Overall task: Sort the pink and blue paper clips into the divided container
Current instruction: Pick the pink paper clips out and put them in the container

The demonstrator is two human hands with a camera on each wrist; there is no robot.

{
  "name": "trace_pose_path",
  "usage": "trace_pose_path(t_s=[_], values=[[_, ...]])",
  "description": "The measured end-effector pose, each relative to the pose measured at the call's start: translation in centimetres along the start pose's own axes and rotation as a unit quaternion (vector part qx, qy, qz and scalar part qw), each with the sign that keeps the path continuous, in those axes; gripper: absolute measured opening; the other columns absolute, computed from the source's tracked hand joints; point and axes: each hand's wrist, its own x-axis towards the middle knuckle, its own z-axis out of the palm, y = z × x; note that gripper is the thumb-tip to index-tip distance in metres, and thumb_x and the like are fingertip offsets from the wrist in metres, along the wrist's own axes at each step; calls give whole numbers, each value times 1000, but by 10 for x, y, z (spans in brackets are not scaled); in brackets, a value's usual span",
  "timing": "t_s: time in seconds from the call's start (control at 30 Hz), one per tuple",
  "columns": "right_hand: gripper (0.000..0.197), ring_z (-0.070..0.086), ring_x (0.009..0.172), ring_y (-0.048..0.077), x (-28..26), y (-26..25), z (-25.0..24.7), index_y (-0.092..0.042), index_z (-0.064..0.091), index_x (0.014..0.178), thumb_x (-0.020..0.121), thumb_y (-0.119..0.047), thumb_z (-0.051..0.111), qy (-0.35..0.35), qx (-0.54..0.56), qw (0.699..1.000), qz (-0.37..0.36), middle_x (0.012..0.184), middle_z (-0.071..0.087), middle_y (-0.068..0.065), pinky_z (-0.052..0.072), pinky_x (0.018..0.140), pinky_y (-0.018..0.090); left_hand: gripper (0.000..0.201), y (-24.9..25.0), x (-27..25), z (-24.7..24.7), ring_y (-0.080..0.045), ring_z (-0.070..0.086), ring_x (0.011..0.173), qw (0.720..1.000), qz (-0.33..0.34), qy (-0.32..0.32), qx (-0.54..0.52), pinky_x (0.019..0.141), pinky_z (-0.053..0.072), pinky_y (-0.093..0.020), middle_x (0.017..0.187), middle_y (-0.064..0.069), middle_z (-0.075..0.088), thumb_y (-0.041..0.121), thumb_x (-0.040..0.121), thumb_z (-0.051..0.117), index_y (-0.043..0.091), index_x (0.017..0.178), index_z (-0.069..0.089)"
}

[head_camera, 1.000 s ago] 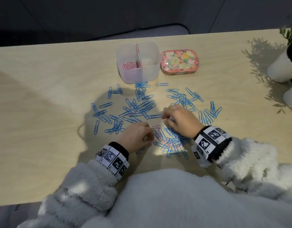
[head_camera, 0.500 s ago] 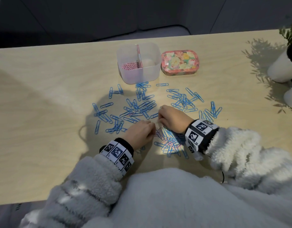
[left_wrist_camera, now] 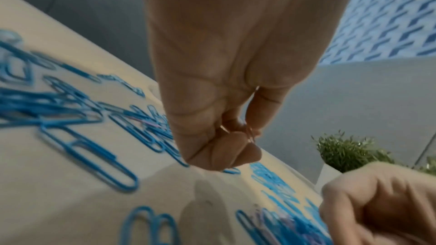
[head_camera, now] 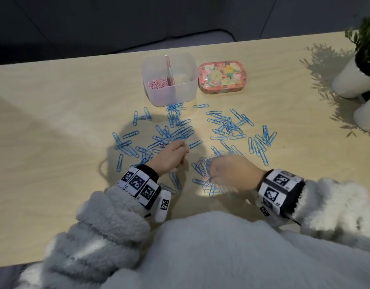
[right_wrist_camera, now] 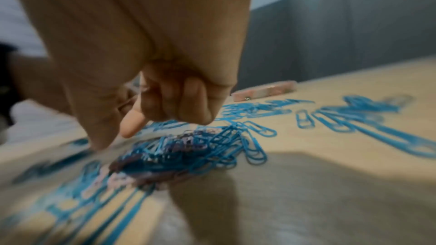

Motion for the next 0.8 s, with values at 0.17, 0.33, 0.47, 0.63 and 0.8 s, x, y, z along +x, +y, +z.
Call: trace_pose_path(t_s=[0.17,0.33,0.47,0.63,0.8], values=[[13,59,89,25,-1,-2,6,-24,57,94,86,-34,57,38,-97,995,4,85,66,-2,31,67,26,20,5,3,19,-15,42,57,1000,1,-21,1,52,34,-24,66,0,43,17,93,44,16,73,44],[24,45,53,6,-6,13,4,-27,44,64,80,-18,60,44,4,998,45,53,42,-10,31,56,27,16,-8,7,34,-20,52,82,968,80,21,239,72,39,-30,89,-5,59,19,93,45,8,100,55],[26,41,43,0,-7,29,-9,-19,54,64,80,0,65,114,326,934,96,56,49,-2,34,49,22,32,-11,6,42,-22,49,86,952,102,45,285,80,41,-36,98,-8,52,28,81,65,7,101,50],[27,48,39,7,-2,30,-31,-7,60,81,89,9,40,137,555,809,137,57,57,5,40,39,17,23,-13,11,42,-30,53,94,951,114,49,283,84,43,-40,108,-15,51,19,83,63,5,98,53],[31,43,34,8,13,19,-30,-12,47,61,92,-13,45,123,541,809,196,57,43,6,30,33,16,12,-13,12,35,-26,53,81,958,128,61,249,70,38,-31,82,-3,55,15,83,63,9,88,54]])
